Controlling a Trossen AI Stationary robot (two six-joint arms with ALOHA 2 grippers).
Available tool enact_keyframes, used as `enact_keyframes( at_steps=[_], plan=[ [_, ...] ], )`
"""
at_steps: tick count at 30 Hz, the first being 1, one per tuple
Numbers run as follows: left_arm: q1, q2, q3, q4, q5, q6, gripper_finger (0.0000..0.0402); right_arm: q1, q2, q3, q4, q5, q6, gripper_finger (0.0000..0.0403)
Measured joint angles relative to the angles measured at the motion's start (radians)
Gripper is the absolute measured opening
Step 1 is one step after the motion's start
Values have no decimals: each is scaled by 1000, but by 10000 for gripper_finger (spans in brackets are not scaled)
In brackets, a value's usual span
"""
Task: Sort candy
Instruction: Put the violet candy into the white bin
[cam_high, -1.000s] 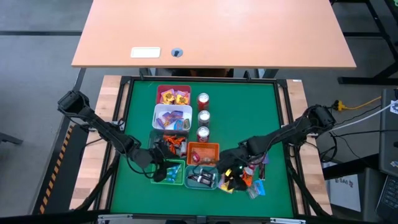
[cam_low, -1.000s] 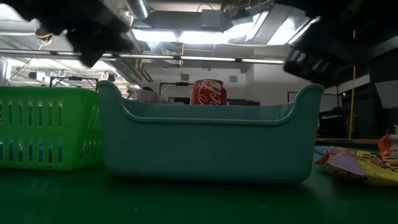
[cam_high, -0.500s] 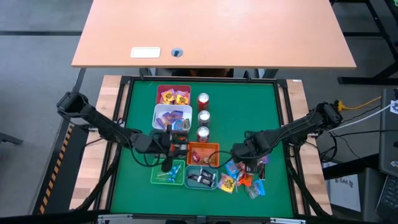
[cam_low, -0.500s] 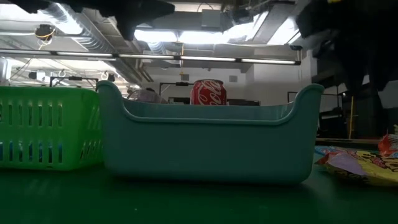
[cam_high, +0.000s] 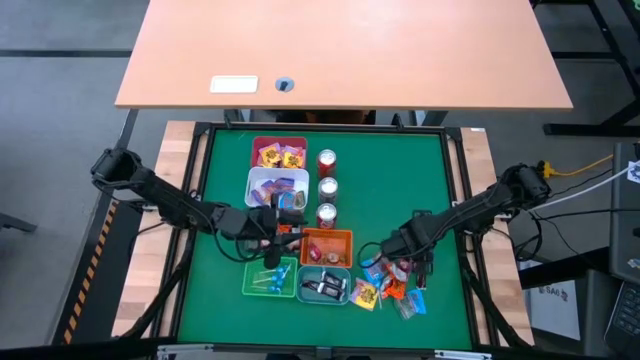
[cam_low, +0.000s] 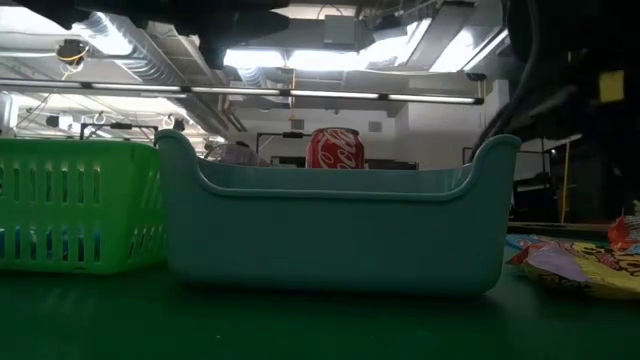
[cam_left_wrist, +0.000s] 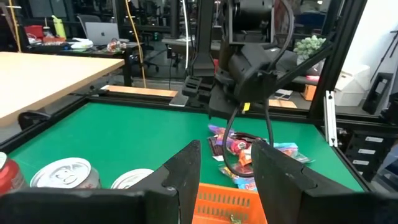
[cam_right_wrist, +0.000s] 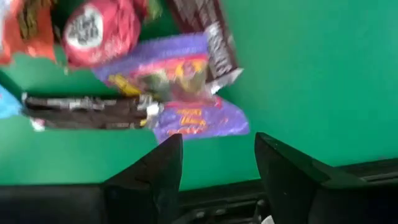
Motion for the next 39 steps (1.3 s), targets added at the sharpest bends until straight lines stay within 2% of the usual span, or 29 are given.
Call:
enact_keyframes(
  at_steps=[16,20,28,33,39],
  plan=[
    [0,0,0,-4,0,0,131,0,1,-154,217,-44,-29,193],
    [0,0,0,-5,0,0,131,0,1,-159,220,-49,-29,154],
    [0,0,0,-5,0,0,131,0,1,-159,220,-60,-27,14],
    [0,0,0,-5,0,0,131,0,2,-136,192,-73,-14,17],
    [0,0,0,-5,0,0,131,0,-17,-33,74,-68,-3,6]
  ],
)
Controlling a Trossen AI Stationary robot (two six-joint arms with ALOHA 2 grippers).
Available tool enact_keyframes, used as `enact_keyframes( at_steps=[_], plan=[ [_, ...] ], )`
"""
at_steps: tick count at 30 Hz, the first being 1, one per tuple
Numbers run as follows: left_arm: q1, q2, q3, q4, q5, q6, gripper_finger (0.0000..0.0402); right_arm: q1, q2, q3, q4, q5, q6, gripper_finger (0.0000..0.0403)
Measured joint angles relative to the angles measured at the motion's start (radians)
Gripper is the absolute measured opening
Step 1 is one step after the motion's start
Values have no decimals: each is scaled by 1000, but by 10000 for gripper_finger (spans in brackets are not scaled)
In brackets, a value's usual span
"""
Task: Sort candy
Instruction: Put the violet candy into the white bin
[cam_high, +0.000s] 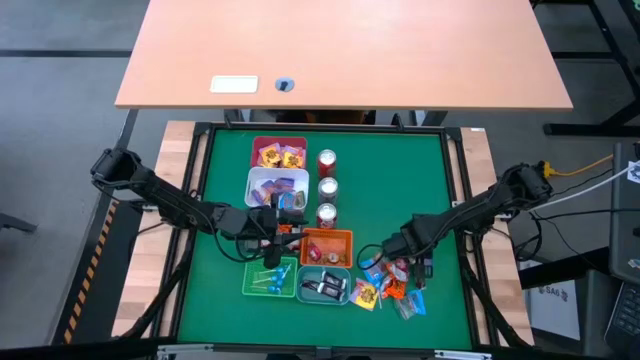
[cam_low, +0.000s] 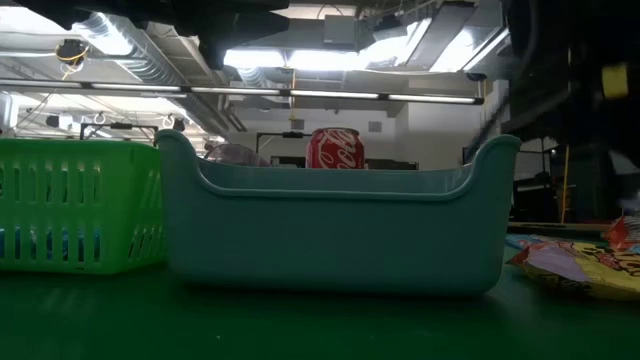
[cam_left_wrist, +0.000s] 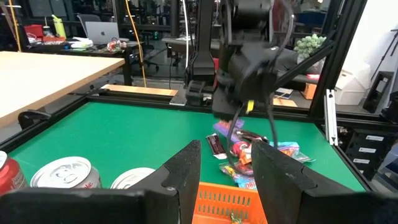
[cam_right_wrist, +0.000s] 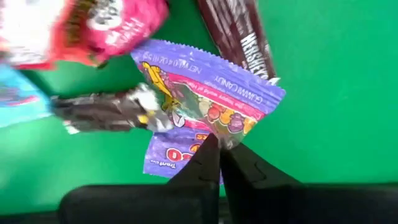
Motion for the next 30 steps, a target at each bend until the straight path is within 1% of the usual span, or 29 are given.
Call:
enact_keyframes(
  at_steps=[3,6,11,14,18,25,30],
  plan=[
    [0,0,0,0,0,0,131,0,-23,63,-42,8,3,10],
    [0,0,0,0,0,0,131,0,-38,132,-44,52,9,4],
    [0,0,0,0,0,0,131,0,-39,249,9,194,6,6],
    [0,0,0,0,0,0,131,0,-39,288,126,294,-3,3],
    [0,0,0,0,0,0,136,0,-39,293,327,421,-61,3],
    [0,0,0,0,19,-53,174,-1,-21,293,591,566,-155,4],
    [-1,0,0,1,52,-56,193,-17,-3,293,723,648,-183,4]
  ],
)
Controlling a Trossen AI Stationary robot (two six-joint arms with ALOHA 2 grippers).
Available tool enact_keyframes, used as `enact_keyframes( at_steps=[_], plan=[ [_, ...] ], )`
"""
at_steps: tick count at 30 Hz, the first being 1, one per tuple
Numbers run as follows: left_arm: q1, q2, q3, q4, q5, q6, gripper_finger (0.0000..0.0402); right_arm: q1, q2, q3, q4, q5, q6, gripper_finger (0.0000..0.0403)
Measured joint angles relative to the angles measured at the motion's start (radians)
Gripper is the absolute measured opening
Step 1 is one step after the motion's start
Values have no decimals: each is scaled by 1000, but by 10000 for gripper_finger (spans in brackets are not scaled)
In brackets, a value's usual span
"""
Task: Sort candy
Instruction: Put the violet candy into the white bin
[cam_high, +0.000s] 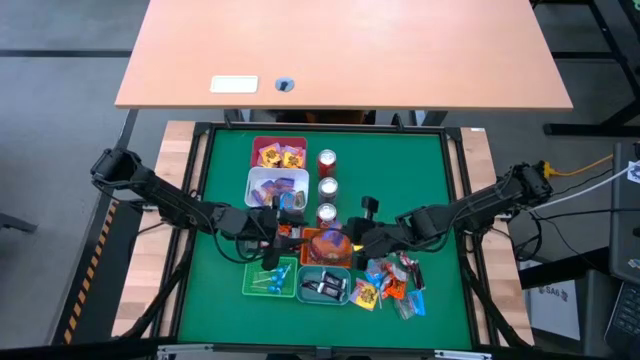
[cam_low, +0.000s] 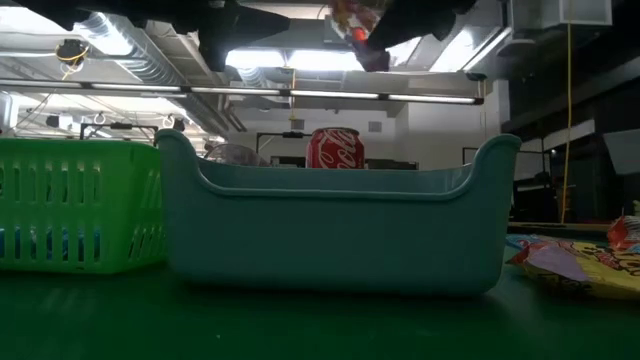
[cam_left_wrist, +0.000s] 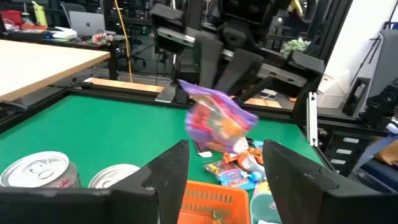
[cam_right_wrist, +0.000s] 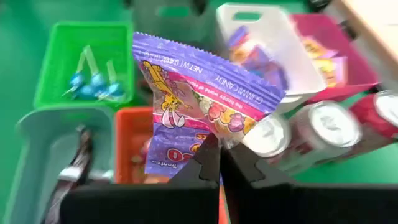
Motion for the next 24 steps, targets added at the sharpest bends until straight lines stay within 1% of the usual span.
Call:
enact_keyframes(
  at_steps=[9,12,14,20,24],
  plan=[
    [6,0,0,34,-12,2,194,-59,32,0,153,14,-3,4],
    [12,0,0,39,-39,2,194,-82,48,1,210,6,-11,4],
    [17,0,0,38,-55,2,195,-85,49,-1,216,3,-25,4],
    [42,0,0,45,-61,2,193,-94,57,0,280,1,-28,4],
    [56,0,0,47,-62,2,175,-94,56,0,285,1,-29,4]
  ],
)
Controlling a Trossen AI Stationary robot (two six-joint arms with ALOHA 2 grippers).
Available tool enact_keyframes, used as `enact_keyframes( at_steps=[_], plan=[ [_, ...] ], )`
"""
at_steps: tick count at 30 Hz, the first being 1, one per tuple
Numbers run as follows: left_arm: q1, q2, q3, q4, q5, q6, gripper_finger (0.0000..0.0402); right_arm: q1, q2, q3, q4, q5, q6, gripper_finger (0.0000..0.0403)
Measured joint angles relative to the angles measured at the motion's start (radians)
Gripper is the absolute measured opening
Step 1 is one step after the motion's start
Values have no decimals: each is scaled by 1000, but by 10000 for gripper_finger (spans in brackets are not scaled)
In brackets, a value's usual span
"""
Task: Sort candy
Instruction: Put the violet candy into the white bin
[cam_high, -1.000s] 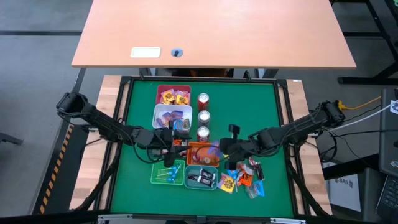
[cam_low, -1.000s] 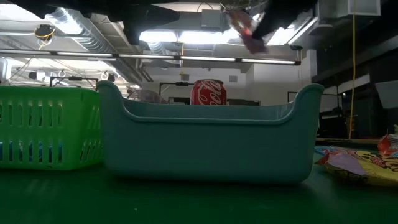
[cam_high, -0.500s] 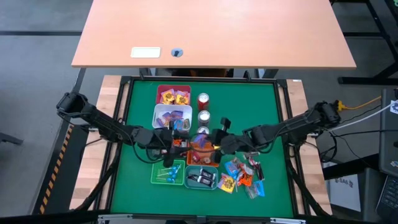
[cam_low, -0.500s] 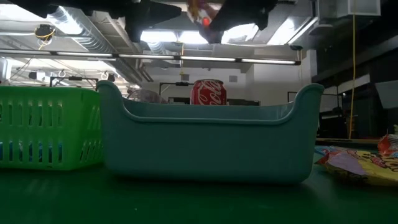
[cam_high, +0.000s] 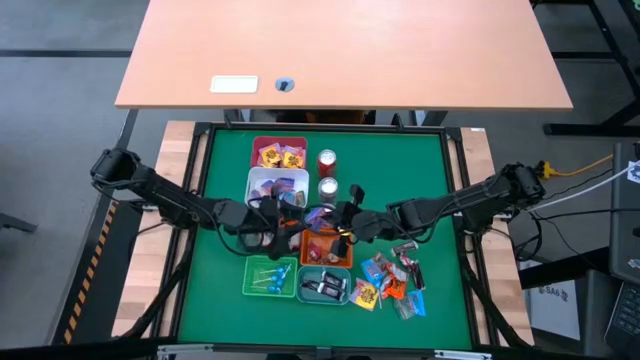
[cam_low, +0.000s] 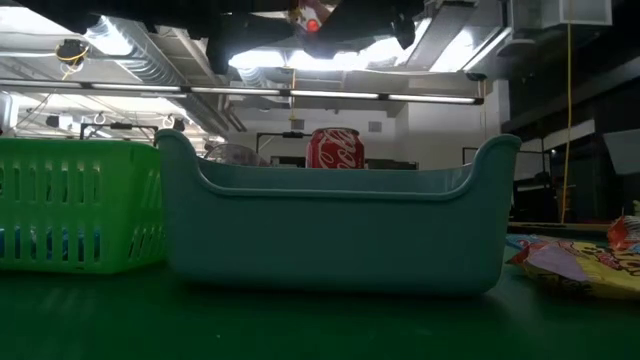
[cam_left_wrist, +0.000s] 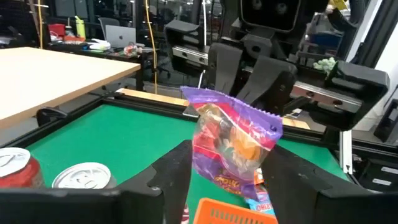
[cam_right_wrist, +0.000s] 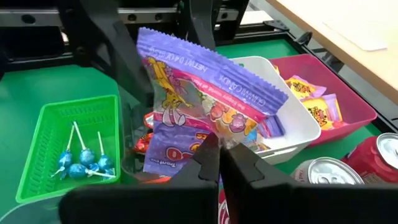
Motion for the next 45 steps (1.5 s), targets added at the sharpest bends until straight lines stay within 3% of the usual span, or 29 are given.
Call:
enact_keyframes(
  at_steps=[15,25,34,40,45],
  plan=[
    [27,0,0,1,61,76,7,0,0,0,34,-2,2,5],
    [27,0,0,1,60,83,1,0,0,0,32,-57,-17,12],
    [27,-11,0,-29,6,99,0,0,-15,0,-2,-113,-26,112],
    [41,-108,0,-228,-76,99,0,1,-47,74,-262,-124,-24,139],
    [67,-195,0,-451,-162,99,0,1,-51,134,-481,-219,-19,140]
  ],
)
